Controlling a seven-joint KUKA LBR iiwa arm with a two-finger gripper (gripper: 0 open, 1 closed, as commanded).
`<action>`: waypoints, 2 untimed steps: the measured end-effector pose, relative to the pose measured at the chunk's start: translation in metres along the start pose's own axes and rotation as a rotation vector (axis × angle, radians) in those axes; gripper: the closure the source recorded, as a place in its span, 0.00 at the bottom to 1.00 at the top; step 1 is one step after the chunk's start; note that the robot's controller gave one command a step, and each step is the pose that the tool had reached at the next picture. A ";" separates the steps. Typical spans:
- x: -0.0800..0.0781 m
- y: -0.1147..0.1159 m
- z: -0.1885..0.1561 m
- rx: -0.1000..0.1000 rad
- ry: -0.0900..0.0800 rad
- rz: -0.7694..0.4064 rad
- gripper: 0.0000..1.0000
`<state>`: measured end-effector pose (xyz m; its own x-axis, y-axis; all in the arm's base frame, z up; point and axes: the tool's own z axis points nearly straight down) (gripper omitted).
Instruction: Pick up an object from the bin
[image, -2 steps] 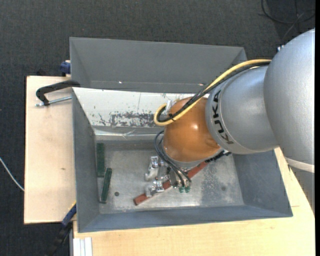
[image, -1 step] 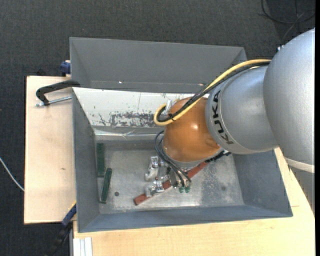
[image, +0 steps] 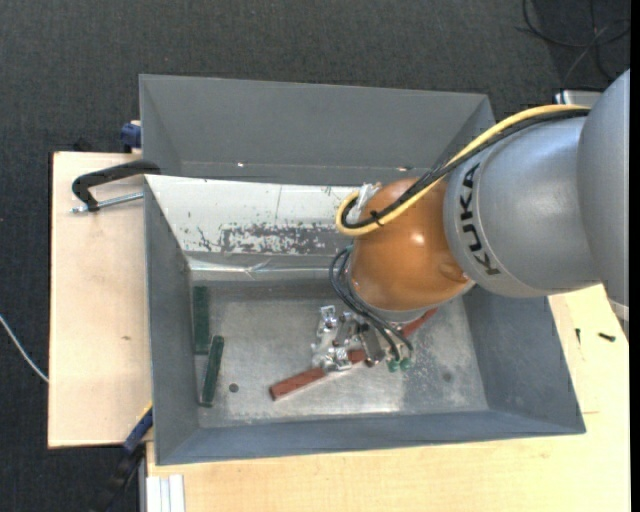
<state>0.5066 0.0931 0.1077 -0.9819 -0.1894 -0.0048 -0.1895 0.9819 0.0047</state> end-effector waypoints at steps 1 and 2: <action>0.013 -0.074 -0.091 0.005 -0.001 -0.194 0.00; 0.013 -0.073 -0.091 0.004 0.000 -0.195 0.00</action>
Offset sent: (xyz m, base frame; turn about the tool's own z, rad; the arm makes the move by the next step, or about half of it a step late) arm 0.0000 0.0000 0.0000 0.0000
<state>0.5075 0.0181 0.1980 -0.9265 -0.3763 -0.0049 -0.3763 0.9265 0.0000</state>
